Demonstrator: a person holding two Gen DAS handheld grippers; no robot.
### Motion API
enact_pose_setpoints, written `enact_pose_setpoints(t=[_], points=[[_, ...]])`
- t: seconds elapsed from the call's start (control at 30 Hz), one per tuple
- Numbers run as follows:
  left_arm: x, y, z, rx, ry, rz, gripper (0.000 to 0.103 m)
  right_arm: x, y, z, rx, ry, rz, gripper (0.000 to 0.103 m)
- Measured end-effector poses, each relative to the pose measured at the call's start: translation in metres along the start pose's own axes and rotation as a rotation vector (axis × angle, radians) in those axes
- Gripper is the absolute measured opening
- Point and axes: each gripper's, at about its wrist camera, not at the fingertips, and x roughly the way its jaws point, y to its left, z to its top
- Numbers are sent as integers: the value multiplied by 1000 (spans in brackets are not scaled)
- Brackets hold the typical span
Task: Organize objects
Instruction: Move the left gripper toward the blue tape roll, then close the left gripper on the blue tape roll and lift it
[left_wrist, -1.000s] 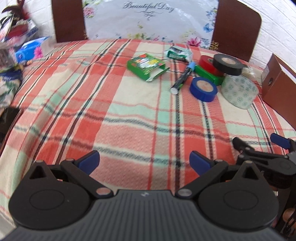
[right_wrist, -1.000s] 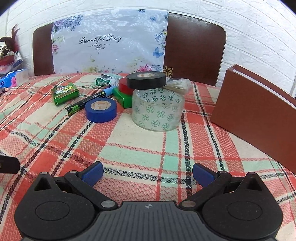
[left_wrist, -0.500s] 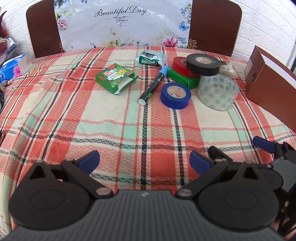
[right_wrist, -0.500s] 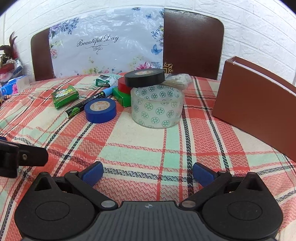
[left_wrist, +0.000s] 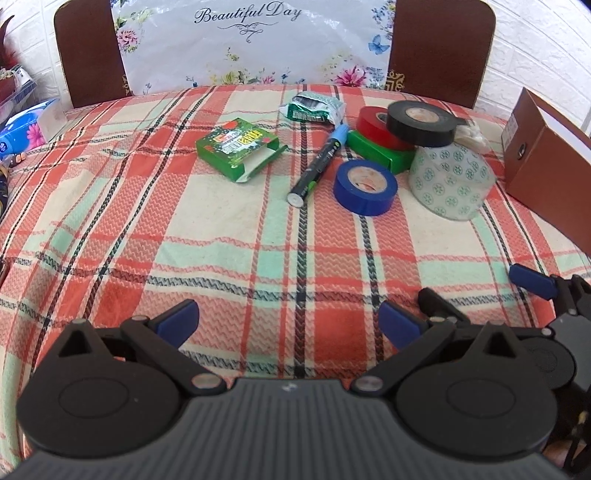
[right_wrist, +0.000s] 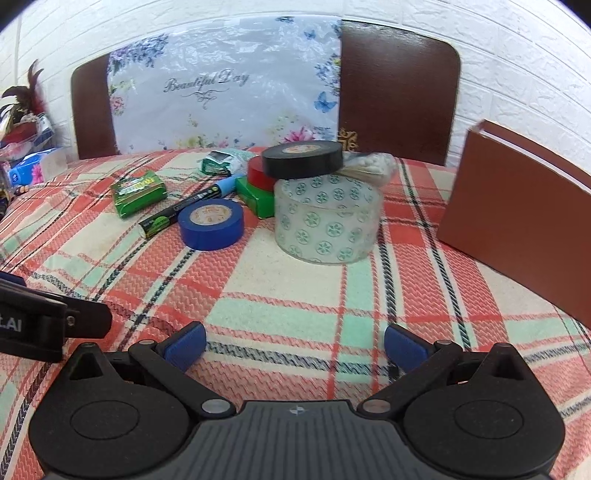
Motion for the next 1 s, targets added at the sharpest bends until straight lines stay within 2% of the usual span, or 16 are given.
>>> enact_pose_setpoints(t=[0.1,0.17,0.23,0.33,0.4,0.43,0.5,0.57,0.63,0.77,0.8,0.87,0.93,0.97,1.0], points=[[3,16,8,-34,-23,-7,103,3,7,4,-34,-7,34,101],[5,28,16,-66,-53,-47,102,6,14,8,-67,-18,61,100],[8,35,26,-86,-75,-84,95,11,21,14,-105,-33,95,93],[17,34,44,-104,-95,-201,88,21,30,25,-142,-49,137,91],[25,27,56,-99,-107,-273,71,29,34,33,-155,-57,156,87],[30,21,61,-94,-107,-308,66,35,35,38,-157,-54,172,80],[41,11,70,-78,-93,-375,52,46,36,46,-157,-34,203,74],[51,2,76,-67,-77,-412,44,54,36,53,-149,-31,224,73],[59,-6,80,-50,-60,-440,37,59,35,57,-160,-34,230,66],[77,-13,84,-52,-26,-436,31,60,34,59,-230,-71,234,64],[81,-11,85,-72,-14,-431,27,61,36,58,-246,-73,235,64],[82,-3,85,-133,2,-447,27,63,42,59,-272,-76,222,65],[75,1,84,-144,-23,-441,29,63,47,61,-282,-68,204,65],[71,2,83,-143,-38,-423,37,62,48,61,-267,-63,209,65],[66,3,82,-142,-54,-389,52,62,48,61,-247,-54,211,66]])
